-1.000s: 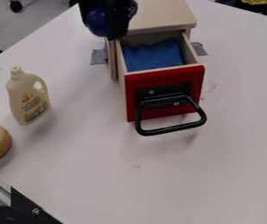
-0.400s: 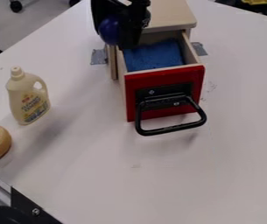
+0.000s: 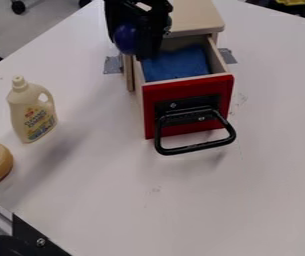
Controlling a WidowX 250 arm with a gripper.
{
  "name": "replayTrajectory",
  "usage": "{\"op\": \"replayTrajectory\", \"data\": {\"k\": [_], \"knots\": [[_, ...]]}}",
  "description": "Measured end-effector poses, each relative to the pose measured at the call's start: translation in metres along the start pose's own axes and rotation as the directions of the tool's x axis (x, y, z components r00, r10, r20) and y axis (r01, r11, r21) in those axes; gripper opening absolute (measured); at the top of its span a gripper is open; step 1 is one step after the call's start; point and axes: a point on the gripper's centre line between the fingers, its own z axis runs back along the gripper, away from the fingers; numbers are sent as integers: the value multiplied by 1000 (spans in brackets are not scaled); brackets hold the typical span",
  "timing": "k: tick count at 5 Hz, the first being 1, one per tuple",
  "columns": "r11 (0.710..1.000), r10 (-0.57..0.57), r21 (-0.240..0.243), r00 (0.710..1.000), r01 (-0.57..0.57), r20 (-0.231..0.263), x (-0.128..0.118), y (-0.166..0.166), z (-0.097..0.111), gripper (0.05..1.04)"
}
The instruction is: Take the eggplant and put it inside the drawer
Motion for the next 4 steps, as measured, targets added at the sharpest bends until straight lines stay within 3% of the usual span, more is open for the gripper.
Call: {"op": "replayTrajectory", "data": {"k": [1, 3, 4], "knots": [[1000, -7, 0, 1000, 7, -22, 3, -2, -7, 780], [1000, -3, 17, 1000, 3, -18, 20, 0, -6, 780], [1000, 3, 19, 1000, -3, -14, 26, 0, -4, 845]]}}
